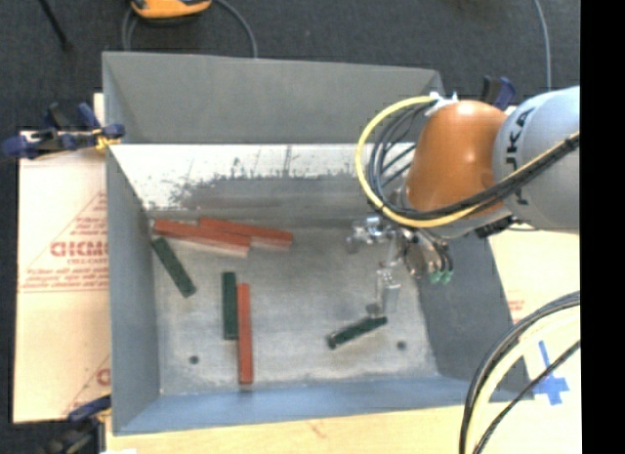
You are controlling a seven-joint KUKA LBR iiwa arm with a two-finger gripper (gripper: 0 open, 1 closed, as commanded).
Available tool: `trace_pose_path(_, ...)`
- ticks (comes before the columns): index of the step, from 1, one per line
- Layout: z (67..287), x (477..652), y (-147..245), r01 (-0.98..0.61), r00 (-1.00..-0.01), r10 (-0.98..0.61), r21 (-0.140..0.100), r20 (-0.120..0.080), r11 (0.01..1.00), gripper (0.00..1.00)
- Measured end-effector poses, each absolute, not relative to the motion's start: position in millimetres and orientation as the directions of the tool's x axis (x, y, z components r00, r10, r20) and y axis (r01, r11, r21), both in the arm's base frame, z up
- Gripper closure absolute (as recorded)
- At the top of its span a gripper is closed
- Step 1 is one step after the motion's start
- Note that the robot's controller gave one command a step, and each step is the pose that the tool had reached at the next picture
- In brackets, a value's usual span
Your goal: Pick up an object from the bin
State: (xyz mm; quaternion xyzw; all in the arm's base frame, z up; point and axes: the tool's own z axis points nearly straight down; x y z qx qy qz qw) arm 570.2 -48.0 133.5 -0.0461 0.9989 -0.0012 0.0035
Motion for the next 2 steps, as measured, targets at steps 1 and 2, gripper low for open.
trace_pose_path(1,152.7,573.9,-71.3,-0.198,-0.980,-0.198,0.003,0.007,0.980,0.00)
trace_pose_path(2,138.4,537.1,-55.9,-0.180,-0.983,-0.180,-0.006,-0.017,0.984,0.00)
